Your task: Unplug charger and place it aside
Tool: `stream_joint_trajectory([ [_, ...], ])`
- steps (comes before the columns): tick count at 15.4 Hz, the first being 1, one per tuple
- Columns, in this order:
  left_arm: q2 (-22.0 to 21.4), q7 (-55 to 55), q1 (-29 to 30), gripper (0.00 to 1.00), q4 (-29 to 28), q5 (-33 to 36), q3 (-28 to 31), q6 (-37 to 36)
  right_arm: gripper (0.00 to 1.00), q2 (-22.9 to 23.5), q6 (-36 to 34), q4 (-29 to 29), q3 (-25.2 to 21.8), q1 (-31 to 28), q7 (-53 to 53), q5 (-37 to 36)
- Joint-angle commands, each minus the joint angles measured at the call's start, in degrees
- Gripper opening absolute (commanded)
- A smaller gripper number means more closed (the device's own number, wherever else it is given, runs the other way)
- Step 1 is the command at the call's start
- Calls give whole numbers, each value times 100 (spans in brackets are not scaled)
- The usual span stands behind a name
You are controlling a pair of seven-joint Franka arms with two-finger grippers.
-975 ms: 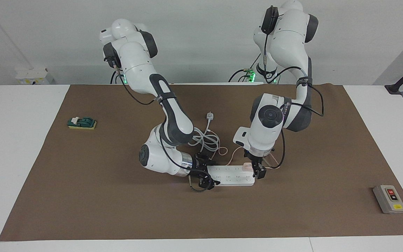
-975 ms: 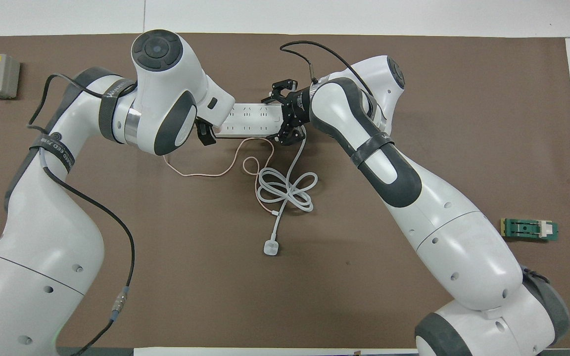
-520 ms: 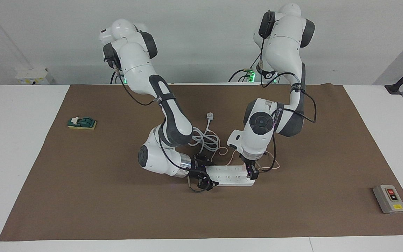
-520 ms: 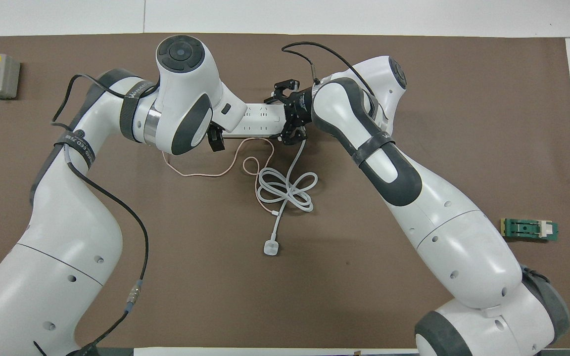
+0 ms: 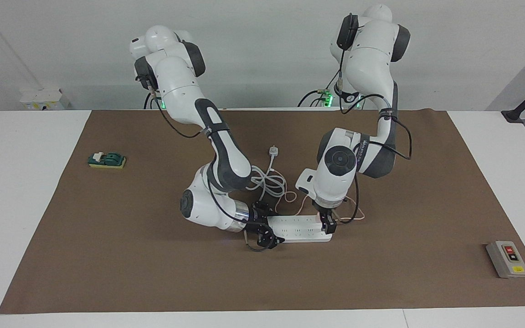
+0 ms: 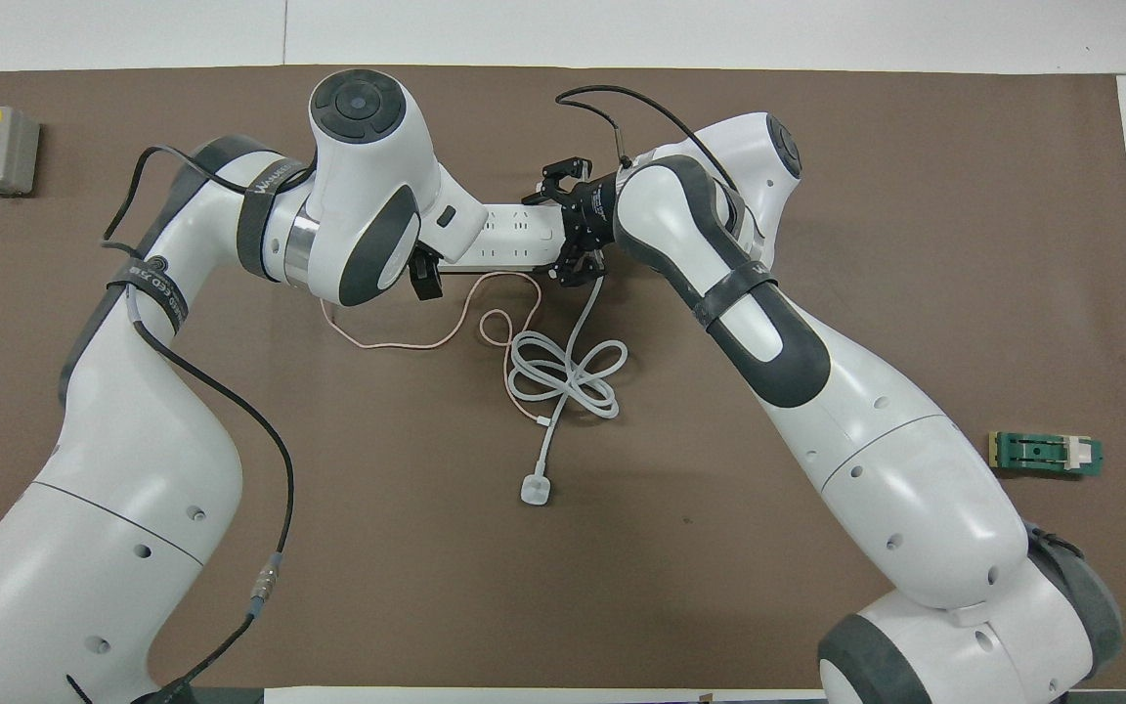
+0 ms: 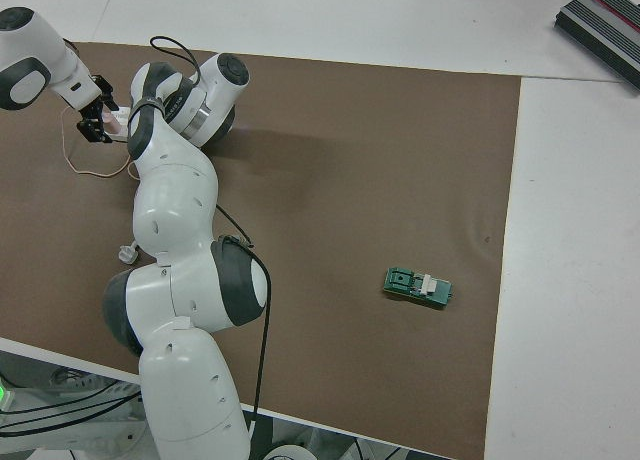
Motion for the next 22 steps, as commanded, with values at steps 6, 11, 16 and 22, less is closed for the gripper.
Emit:
stream_joint_trajectory([
  [6,105,215,-2,87,217,104,34,-226,0,99,228,40,36,-3,-383,7],
  [11,104,329,-2,57,200,104,34,-208,0,99,228,31,36,-12,-383,16],
  [16,104,338,7,43,200,104,34,-190,0,108,237,31,36,-3,-383,24],
  [22,87,461,50,9,191,78,34,-120,0,99,228,31,45,-12,-383,33],
])
